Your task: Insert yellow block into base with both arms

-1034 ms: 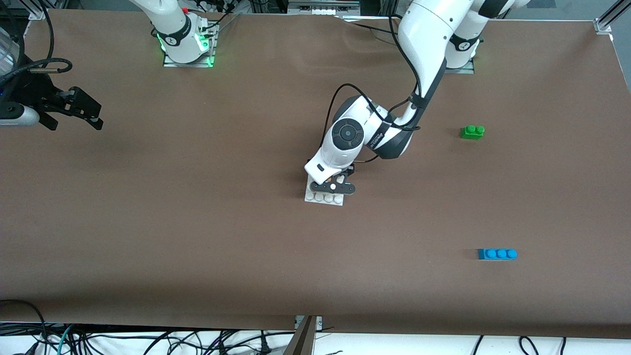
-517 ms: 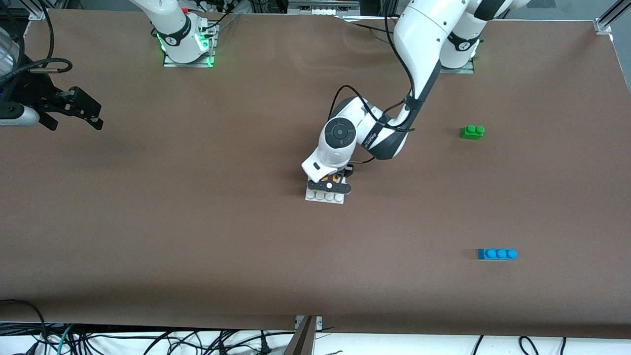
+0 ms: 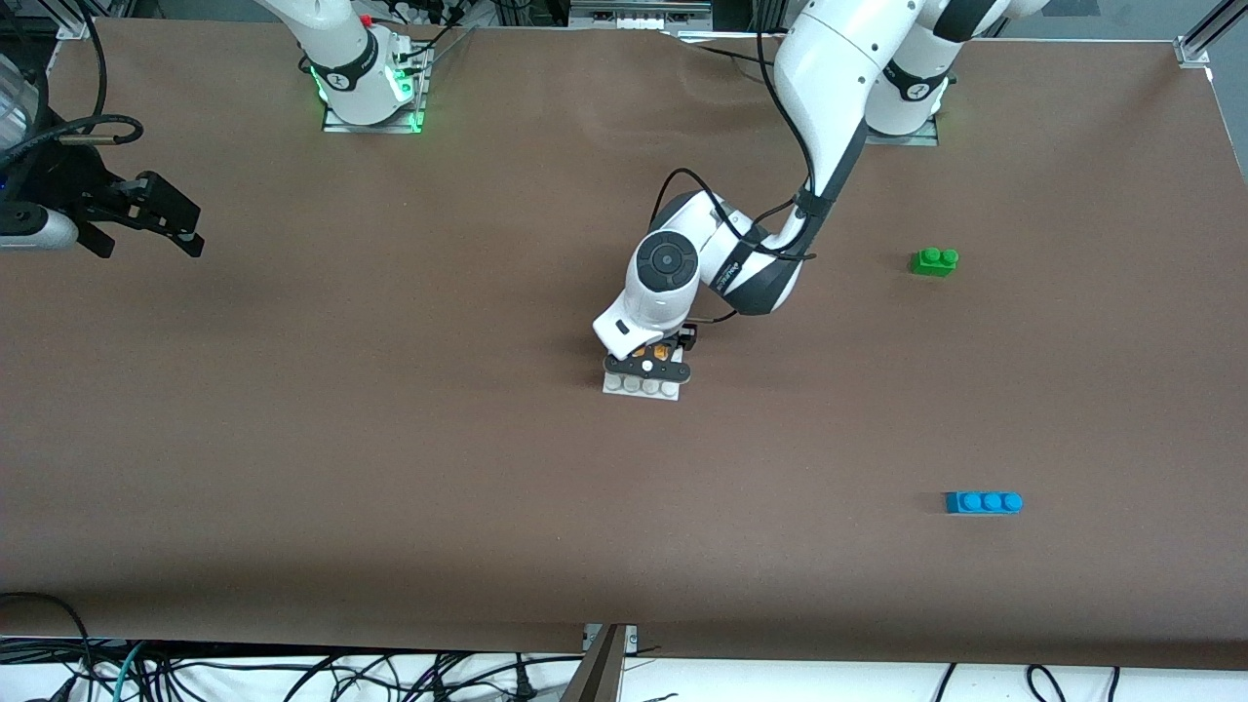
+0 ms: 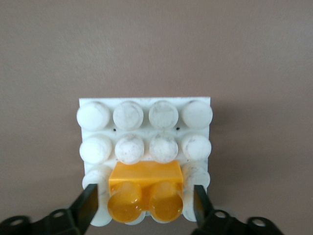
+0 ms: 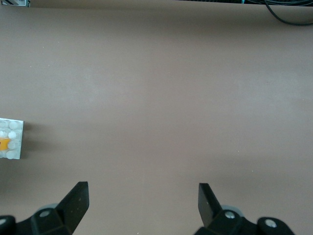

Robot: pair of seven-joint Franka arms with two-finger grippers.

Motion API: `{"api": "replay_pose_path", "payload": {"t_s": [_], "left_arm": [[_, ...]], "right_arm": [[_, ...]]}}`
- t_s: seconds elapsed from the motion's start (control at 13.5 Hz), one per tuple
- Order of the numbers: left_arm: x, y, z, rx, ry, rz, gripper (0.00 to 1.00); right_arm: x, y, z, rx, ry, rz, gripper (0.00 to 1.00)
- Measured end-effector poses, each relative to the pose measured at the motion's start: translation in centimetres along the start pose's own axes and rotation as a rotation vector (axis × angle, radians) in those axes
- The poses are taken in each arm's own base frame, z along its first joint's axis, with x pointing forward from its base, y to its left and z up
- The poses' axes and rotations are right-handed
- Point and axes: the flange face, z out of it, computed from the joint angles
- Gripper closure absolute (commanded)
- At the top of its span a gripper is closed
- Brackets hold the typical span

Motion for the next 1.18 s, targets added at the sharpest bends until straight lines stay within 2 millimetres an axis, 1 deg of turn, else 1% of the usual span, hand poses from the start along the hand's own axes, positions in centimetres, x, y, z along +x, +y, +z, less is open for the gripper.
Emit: {"api": "replay_pose_path", "payload": {"t_s": [0.07, 0.15, 0.22, 0.3, 0.37, 0.52, 0.59, 0.74, 0.89, 0.96, 1.03, 1.18], "left_arm": [[0.6, -0.3, -1.5, 0.000, 0.009, -0.009, 0.00], [1.1, -1.0, -3.7, 0.007, 0.007, -0.020, 0.00], [1.5, -2.0, -6.5, 0.018, -0.002, -0.036, 0.00], [1.9, -3.5, -9.6, 0.025, -0.014, -0.057, 0.00], [2.3, -5.5, -12.8, 0.033, -0.027, -0.083, 0.00], [2.7, -10.0, -18.6, 0.042, -0.050, -0.143, 0.00], [2.9, -12.3, -21.0, 0.040, -0.050, -0.175, 0.00], [3.6, -17.4, -25.2, 0.028, -0.034, -0.249, 0.00], [4.2, -22.9, -28.6, 0.016, -0.018, -0.329, 0.00], [4.4, -25.4, -29.8, 0.010, -0.008, -0.362, 0.00], [4.6, -27.4, -30.5, 0.006, -0.001, -0.384, 0.00], [4.8, -30.1, -31.1, 0.002, 0.004, -0.385, 0.00]], "right_arm": [[0.0, 0.0, 0.0, 0.000, 0.000, 0.000, 0.01], [0.0, 0.0, 0.0, 0.000, 0.000, 0.000, 0.01], [0.0, 0.0, 0.0, 0.000, 0.000, 0.000, 0.01], [0.0, 0.0, 0.0, 0.000, 0.000, 0.000, 0.01], [0.0, 0.0, 0.0, 0.000, 0.000, 0.000, 0.01], [0.0, 0.0, 0.0, 0.000, 0.000, 0.000, 0.01], [0.0, 0.0, 0.0, 0.000, 0.000, 0.000, 0.01], [0.0, 0.0, 0.0, 0.000, 0.000, 0.000, 0.01], [0.0, 0.0, 0.0, 0.000, 0.000, 0.000, 0.01], [0.0, 0.0, 0.0, 0.000, 0.000, 0.000, 0.01], [0.0, 0.0, 0.0, 0.000, 0.000, 0.000, 0.01], [0.0, 0.0, 0.0, 0.000, 0.000, 0.000, 0.01]]}}
